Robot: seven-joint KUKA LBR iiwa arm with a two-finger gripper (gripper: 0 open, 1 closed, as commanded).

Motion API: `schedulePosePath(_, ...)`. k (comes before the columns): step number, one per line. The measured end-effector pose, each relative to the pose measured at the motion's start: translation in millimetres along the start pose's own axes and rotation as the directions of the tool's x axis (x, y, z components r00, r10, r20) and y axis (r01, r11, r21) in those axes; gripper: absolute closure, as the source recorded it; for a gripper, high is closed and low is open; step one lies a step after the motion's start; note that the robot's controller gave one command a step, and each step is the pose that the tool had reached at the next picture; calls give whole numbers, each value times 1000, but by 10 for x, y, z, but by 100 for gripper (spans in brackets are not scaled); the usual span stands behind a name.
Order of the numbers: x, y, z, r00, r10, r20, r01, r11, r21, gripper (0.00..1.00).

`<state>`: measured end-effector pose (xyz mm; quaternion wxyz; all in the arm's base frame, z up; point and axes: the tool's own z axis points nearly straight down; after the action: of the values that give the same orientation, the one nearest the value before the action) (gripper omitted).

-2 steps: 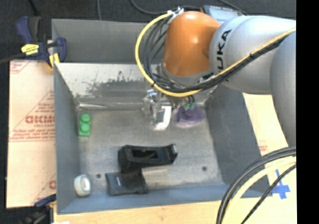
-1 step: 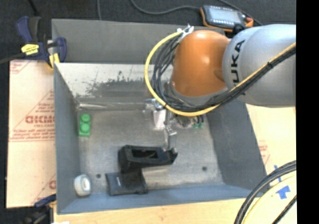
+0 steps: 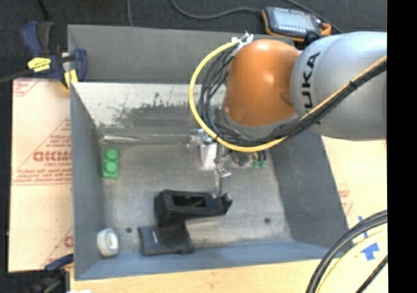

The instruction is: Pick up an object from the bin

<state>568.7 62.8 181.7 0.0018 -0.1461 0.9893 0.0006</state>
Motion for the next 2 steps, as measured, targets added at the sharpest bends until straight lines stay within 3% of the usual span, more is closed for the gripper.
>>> schedulePosePath(1, -22, -161, -224, 993, -119, -8, 119, 993, -3, 0)
schedulePosePath(2, -103, -347, -494, 966, -258, 6, 258, 966, 10, 0)
